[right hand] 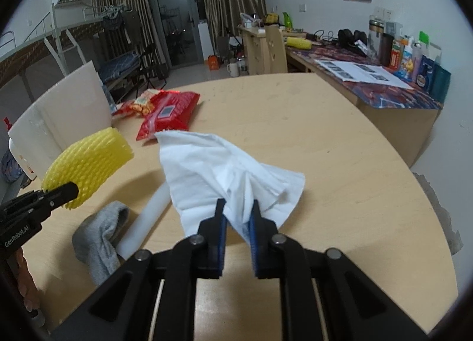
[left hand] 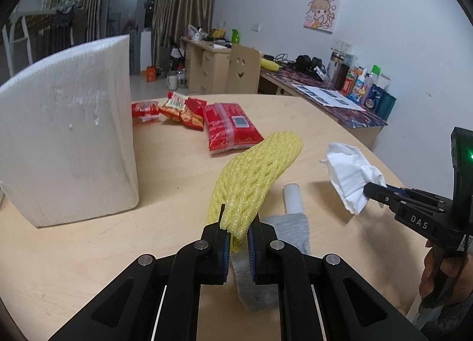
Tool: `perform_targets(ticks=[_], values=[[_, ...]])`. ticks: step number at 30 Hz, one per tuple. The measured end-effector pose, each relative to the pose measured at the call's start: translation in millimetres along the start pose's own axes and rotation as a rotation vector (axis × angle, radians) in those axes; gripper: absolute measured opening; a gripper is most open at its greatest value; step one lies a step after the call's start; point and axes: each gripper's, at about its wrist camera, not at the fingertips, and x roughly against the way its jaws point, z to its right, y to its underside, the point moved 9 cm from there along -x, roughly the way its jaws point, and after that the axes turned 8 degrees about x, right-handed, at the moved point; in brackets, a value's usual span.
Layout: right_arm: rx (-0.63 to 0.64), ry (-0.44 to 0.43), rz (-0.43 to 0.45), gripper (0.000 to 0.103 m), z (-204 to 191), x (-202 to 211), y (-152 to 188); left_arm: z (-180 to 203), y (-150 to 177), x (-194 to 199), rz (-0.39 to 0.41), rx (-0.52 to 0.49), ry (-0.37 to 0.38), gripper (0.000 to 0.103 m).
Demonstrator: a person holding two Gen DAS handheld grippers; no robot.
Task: Organize soft objects
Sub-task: 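Lift and carry the fruit net and tissue with both tools over the foam box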
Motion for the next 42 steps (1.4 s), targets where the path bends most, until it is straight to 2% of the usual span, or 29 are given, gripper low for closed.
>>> perform_targets(ticks=[14,27,42], values=[[-0.021,0.004,0.089,0.017,4,42,-4,25,-8,44,0.089,-0.045,-0.005,0.011],[-0.009,0.001,0.189,0.017,0,90,-8,46,-7,103,0.200,-0.073,-0.006,0.011],[0.017,-0.007,0.279,0.017,-15,130,-10,49,8,167,0.290,-0.087,-0.016,0.011]])
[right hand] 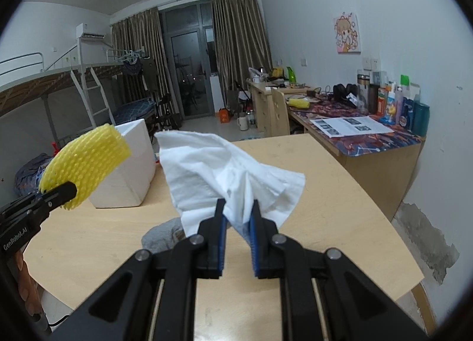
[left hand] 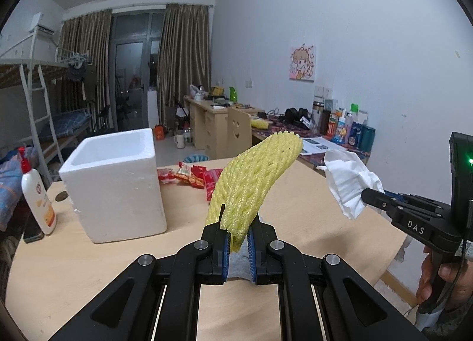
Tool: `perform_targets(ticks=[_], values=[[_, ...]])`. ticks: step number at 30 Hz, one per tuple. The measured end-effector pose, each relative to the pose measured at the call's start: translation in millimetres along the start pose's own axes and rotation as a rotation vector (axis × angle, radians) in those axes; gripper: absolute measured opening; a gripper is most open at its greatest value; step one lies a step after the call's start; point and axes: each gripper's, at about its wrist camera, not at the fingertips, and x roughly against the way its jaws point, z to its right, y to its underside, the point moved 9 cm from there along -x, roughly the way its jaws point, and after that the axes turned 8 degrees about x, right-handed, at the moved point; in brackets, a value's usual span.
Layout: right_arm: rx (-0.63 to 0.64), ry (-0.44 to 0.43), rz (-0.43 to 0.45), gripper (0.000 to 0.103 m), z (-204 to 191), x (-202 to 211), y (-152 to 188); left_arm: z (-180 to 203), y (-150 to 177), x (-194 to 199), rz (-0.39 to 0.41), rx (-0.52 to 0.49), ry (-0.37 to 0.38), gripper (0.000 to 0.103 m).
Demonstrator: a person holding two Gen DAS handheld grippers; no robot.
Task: Organize soft objects
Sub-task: 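Lift and carry the fruit net and tissue with both tools over the foam box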
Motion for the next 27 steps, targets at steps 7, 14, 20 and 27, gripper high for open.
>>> perform_targets(ticks=[7,14,20,27], values=[[0.020,-0.021,0.017,0.017,-16,2,-5,-14,1,19,0.020,0.009,-0.020,0.011],[0.057,-0.085,0.023,0.017,-52,-12,-14,-40,0,33,0.042,0.034,-0.078,0.011],[0.091,-0.151,0.025,0.017,-89,-25,-21,-78,-1,46,0.056,0.076,-0.149,0.011],[0.152,-0.247,0.016,0.017,-142,-40,-28,-130,0,69,0.085,0.129,-0.231,0.011]])
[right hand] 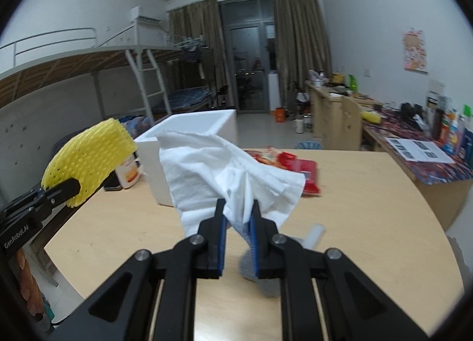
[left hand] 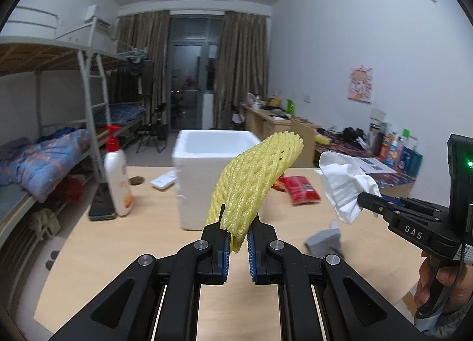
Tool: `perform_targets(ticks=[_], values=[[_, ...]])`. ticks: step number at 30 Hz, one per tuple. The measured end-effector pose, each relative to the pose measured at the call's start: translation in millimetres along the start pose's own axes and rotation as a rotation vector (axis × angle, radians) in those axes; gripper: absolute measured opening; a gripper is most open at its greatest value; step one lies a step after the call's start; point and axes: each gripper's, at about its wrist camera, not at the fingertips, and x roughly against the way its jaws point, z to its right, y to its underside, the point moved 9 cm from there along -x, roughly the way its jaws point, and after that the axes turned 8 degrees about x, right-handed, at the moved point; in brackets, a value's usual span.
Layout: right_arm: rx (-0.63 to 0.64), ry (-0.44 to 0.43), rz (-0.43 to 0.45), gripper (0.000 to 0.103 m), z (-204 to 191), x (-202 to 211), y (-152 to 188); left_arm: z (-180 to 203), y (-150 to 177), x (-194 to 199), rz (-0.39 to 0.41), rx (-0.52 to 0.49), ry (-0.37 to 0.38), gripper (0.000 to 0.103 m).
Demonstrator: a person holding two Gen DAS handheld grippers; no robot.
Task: Organize soft objects
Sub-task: 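Lift and carry the fruit net and tissue with both tools over the foam box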
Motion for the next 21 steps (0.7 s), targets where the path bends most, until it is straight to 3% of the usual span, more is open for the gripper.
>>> perform_targets(ticks=[11,21], values=[[0.048,-0.072,-0.012,0.017,-37,-25,-9,-46,-5,1,0.001,0.040,-0.072,0.011],[0.048,-0.052,-0.010,0.017,-39,-32,-19,-50,-13,-12,-0.008,0.035,-0.056,0.011]])
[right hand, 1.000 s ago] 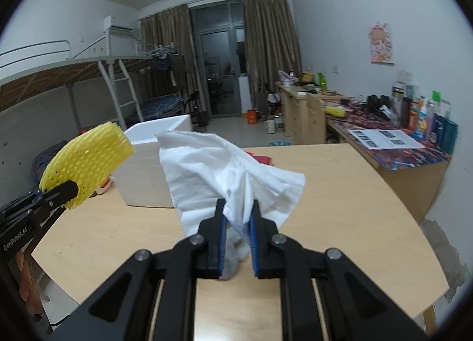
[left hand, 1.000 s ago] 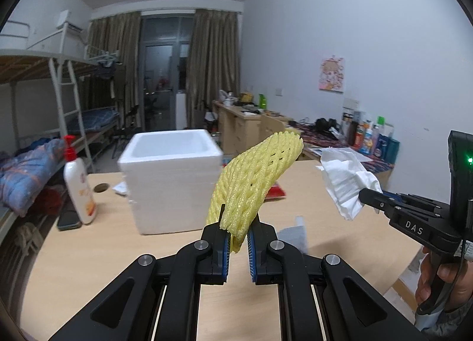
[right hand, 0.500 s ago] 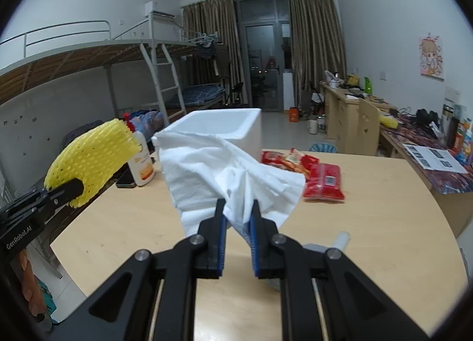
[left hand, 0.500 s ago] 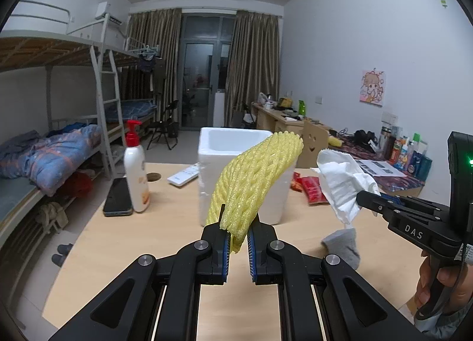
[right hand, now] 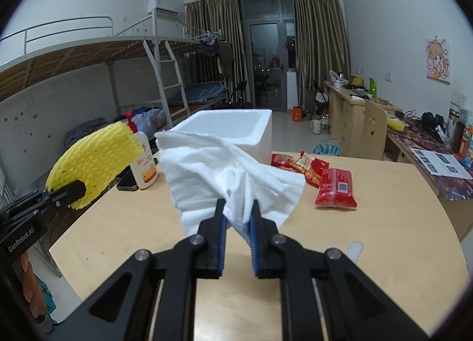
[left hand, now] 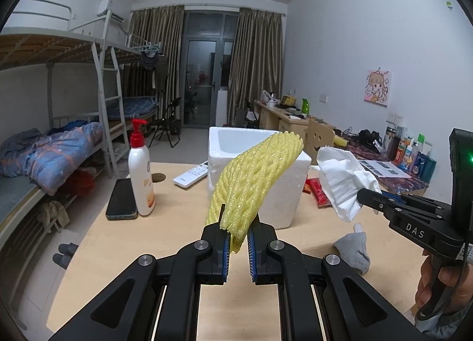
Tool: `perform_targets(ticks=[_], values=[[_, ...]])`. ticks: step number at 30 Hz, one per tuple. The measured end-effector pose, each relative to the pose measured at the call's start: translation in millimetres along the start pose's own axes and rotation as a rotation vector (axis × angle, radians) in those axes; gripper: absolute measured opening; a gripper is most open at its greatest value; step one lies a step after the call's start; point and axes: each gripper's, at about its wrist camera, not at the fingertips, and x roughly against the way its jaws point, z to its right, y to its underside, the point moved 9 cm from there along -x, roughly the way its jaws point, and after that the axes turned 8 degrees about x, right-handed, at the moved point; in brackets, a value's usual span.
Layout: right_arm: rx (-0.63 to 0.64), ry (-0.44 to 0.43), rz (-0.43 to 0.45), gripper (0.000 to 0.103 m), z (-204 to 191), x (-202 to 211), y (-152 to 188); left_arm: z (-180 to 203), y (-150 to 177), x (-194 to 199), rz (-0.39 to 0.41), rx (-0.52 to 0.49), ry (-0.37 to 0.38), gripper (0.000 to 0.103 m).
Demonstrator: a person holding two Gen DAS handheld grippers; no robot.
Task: Organize soft objects
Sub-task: 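Lift and carry the fruit net and tissue with both tools over the foam box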
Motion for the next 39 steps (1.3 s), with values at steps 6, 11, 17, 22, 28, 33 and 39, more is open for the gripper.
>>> perform_targets(ticks=[6,11,17,22,28,33,39], values=[[0.022,0.013,0.017,0.017,0,0,-19,6,-17,-5,0.000,-0.011,0.011,0.011],[0.042,0.020,0.044,0.017,-2,2,-40,13,-36,-7,0.010,-0.025,0.008,0.011],[0.050,0.024,0.064,0.017,-1,0,-53,17,-55,-6,0.027,-0.033,0.013,0.011],[0.048,0.023,0.068,0.017,0,-1,-55,19,-57,-9,0.021,-0.036,0.019,0.011],[0.051,0.024,0.066,0.017,2,-4,-57,21,-63,-21,0.000,-0.043,0.023,0.011],[0.047,0.025,0.058,0.017,3,-9,-59,24,-72,-36,-0.016,-0.047,0.026,0.011],[0.041,0.025,0.044,0.017,4,-20,-63,26,-78,-57,-0.033,-0.047,0.037,0.011]])
